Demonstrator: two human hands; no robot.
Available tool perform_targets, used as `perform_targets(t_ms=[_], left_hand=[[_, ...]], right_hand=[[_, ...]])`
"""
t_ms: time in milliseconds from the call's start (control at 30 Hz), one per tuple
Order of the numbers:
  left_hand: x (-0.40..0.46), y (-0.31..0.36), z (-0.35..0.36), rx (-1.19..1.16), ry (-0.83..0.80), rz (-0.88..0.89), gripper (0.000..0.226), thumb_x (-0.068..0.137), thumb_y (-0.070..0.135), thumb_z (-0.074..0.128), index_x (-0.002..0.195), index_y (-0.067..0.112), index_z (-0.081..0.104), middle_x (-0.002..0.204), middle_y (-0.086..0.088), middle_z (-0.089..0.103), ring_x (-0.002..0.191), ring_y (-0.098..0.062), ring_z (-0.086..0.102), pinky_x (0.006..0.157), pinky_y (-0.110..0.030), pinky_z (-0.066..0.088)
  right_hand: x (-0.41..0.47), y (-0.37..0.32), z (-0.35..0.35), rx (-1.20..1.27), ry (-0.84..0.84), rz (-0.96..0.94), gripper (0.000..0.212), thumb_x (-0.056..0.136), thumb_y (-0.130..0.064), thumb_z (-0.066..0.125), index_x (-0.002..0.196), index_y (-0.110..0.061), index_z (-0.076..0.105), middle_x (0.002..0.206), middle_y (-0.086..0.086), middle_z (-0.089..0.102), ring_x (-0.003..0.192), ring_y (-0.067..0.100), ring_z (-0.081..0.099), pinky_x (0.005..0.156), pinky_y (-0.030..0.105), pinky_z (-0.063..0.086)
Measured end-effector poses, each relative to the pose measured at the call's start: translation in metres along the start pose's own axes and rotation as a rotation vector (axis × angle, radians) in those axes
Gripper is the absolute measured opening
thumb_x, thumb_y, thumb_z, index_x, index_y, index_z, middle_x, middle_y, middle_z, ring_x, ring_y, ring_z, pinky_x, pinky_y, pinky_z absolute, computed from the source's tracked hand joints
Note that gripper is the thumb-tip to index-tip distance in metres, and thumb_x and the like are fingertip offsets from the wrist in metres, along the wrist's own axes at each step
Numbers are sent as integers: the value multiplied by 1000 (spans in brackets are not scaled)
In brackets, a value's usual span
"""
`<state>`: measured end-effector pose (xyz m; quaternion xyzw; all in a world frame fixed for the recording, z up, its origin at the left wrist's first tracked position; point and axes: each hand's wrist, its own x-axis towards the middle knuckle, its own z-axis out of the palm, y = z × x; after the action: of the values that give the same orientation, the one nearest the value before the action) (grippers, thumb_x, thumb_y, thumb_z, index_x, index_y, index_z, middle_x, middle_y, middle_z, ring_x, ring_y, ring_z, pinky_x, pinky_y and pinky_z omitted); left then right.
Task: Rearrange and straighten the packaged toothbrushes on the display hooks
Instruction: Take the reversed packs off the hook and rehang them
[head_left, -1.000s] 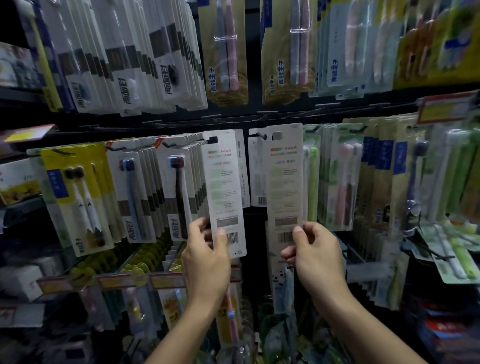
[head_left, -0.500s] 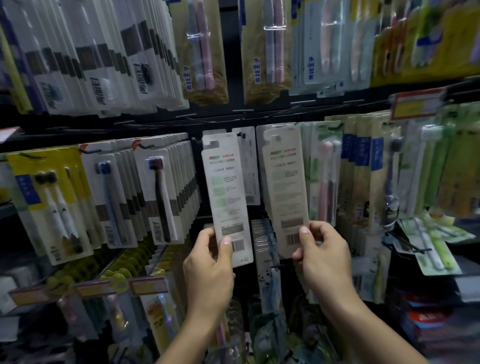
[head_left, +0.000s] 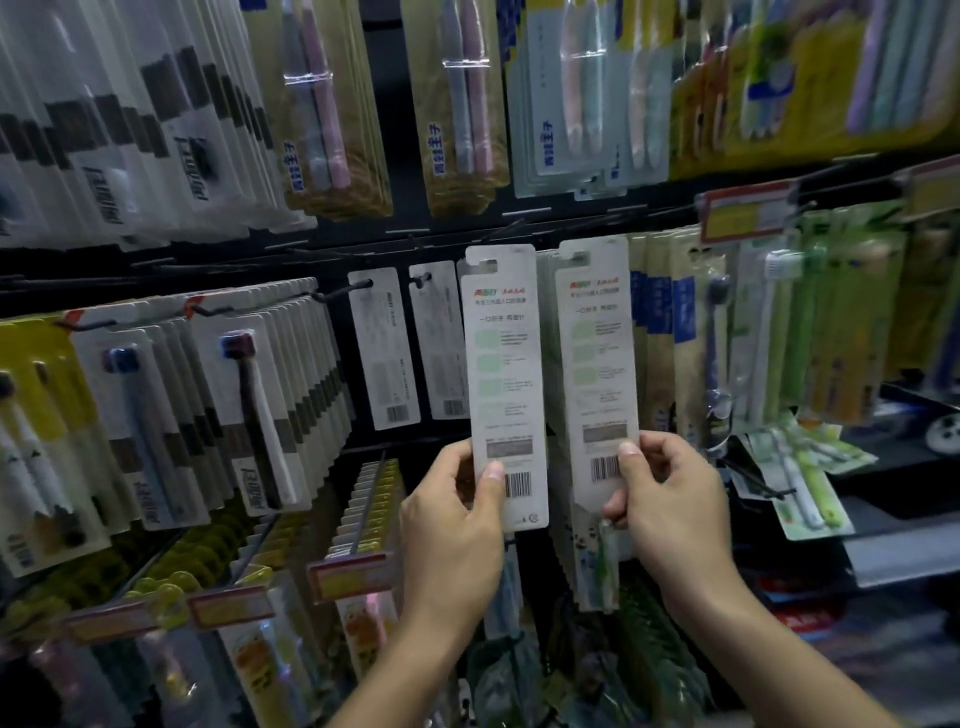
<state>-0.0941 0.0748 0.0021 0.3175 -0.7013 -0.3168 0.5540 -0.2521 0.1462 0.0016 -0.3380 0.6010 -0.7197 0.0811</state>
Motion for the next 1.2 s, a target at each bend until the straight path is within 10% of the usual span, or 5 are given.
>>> perform_targets(t_ms=[700, 1200], left_hand=[[2, 13, 29, -75, -30, -4, 17, 104, 21, 64, 116, 28, 73, 104, 20, 77, 95, 3, 72, 80, -28, 63], [6, 9, 35, -97, -9, -50, 14, 104, 24, 63, 108, 36, 71, 100, 17, 78, 90, -5, 75, 73, -41, 65]], right_hand=[[18, 1, -19, -28, 11, -6, 15, 105, -24, 59, 96, -25, 70, 58, 6, 68, 54, 21, 68, 68, 58, 62], [32, 11, -17, -43, -8, 16, 12, 105, -25, 60, 99, -27, 70, 64, -1, 70, 53, 19, 68, 65, 52, 63]])
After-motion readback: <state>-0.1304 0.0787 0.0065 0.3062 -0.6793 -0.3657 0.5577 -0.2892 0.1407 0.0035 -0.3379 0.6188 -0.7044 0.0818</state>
